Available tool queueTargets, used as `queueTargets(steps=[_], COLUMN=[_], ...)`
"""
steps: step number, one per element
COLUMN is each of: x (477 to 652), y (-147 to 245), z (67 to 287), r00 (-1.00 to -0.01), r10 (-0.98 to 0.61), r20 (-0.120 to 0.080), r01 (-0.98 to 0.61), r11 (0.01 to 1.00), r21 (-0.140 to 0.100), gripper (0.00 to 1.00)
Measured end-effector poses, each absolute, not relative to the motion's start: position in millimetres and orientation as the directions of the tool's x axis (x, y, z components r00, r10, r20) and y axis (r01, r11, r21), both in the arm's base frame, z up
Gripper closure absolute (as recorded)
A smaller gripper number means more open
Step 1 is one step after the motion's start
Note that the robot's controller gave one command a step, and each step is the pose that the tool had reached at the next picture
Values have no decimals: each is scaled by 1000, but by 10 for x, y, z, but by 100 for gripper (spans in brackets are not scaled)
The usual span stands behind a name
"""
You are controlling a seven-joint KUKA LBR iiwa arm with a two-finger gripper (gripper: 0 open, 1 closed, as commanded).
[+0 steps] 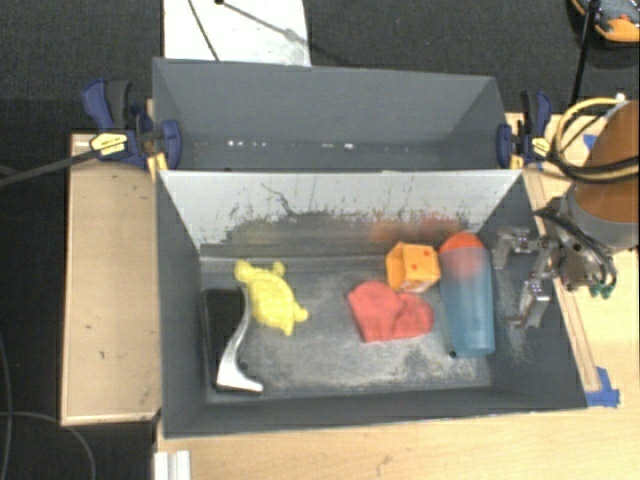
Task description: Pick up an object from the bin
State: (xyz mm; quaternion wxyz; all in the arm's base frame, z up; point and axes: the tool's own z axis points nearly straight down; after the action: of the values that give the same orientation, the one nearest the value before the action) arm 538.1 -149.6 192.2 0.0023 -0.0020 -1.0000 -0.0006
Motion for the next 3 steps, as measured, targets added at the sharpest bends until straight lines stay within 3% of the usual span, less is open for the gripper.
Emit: queueTargets(steps=[1, 2, 3], x=[5399, 5531, 5780], y=[-1491, -1321, -845], z=[1967, 1568, 1300], r00=[-1000, -998, -990], r10=[0, -58, -138], r20=[-3, -9, -2], r01=[0, -58, -138], r11=[1000, 998, 990], r21=[-1, -3, -1], gripper=[0, 0, 0])
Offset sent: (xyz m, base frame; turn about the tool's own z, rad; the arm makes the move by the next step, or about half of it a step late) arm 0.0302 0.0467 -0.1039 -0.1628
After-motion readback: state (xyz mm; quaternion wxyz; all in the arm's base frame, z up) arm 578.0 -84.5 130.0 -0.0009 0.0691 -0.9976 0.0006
